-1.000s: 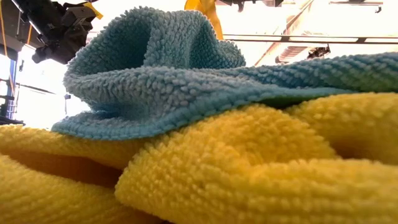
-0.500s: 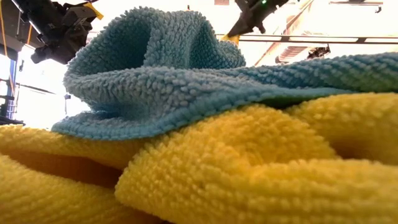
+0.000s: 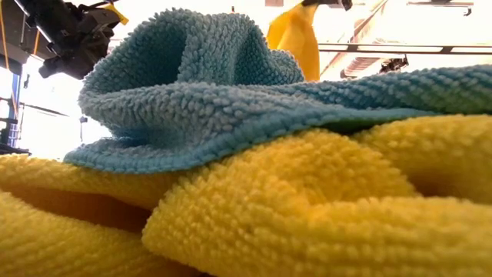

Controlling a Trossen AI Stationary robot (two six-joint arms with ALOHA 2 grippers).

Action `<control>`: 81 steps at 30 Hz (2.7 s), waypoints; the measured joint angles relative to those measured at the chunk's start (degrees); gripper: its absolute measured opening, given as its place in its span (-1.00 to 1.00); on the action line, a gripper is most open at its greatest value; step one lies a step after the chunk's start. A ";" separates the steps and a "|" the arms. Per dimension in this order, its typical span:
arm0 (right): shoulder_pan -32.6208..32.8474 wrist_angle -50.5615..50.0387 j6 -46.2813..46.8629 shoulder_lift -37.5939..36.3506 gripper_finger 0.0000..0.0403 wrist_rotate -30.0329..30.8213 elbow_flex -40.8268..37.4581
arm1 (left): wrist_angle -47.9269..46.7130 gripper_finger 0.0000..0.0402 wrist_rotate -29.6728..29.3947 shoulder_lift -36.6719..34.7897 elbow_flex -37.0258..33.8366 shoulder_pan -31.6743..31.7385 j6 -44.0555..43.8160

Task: Sort microfiber towel by color & place in baskets
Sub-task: Put the yellow towel into the right transparent bin

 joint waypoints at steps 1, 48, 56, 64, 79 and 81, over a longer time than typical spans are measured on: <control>0.01 -0.95 1.02 0.27 -1.00 0.77 -0.01 | 0.01 -0.44 -0.29 0.00 0.00 0.00 0.02; 2.43 5.04 7.00 42.62 -1.00 -4.59 3.53 | 0.05 -0.44 1.20 0.00 0.00 0.00 -1.59; 1.56 2.63 11.63 52.45 -0.99 -4.58 9.38 | 0.01 -0.44 1.59 0.02 0.00 -0.01 -2.54; 1.29 0.88 14.71 53.69 -0.68 -4.75 9.46 | -0.06 -0.44 1.57 0.02 0.00 -0.02 -1.50; -0.58 -18.70 14.48 47.56 -0.21 -2.80 20.76 | -0.29 -0.44 1.16 0.01 0.00 -0.02 -1.47; -0.70 -19.37 14.47 47.49 -0.21 -0.63 20.92 | -0.28 -0.44 1.16 0.02 0.00 -0.02 -1.51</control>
